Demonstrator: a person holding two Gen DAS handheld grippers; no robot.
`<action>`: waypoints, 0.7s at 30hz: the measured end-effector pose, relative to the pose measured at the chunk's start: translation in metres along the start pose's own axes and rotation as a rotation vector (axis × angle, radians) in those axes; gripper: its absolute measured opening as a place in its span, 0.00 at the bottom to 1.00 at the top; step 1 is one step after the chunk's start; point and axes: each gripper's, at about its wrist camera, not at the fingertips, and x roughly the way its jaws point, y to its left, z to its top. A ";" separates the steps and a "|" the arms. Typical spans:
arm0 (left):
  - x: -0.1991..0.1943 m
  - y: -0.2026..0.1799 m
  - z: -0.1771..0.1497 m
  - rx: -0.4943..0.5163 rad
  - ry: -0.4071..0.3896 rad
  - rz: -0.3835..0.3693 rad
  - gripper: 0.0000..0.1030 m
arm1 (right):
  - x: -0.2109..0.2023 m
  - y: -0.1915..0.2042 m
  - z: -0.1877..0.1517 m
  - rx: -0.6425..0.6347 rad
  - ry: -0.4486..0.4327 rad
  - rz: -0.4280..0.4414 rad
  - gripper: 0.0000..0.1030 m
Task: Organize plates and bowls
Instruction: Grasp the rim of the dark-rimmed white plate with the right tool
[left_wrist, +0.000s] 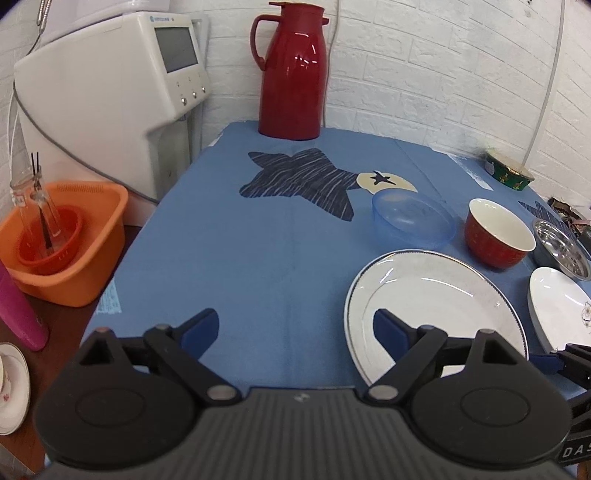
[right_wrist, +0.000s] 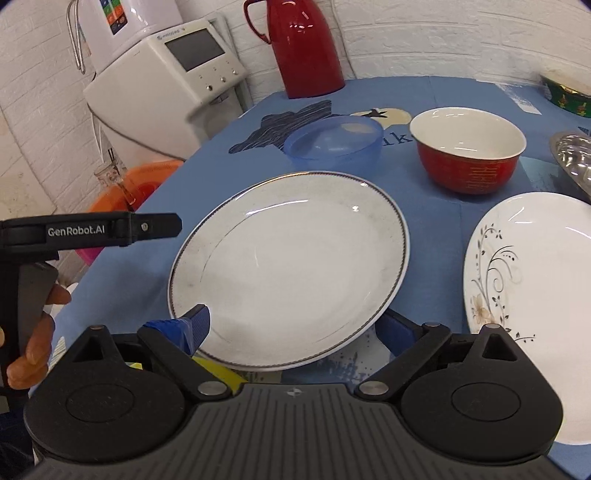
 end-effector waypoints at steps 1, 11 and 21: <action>0.005 -0.001 0.001 0.000 0.009 -0.005 0.84 | 0.001 -0.002 0.002 0.003 -0.010 -0.028 0.81; 0.057 -0.024 0.015 0.019 0.102 -0.059 0.84 | 0.040 -0.003 0.030 -0.040 0.006 -0.092 0.82; 0.068 -0.033 0.007 0.063 0.116 -0.041 0.79 | 0.041 0.001 0.016 -0.169 -0.031 -0.125 0.84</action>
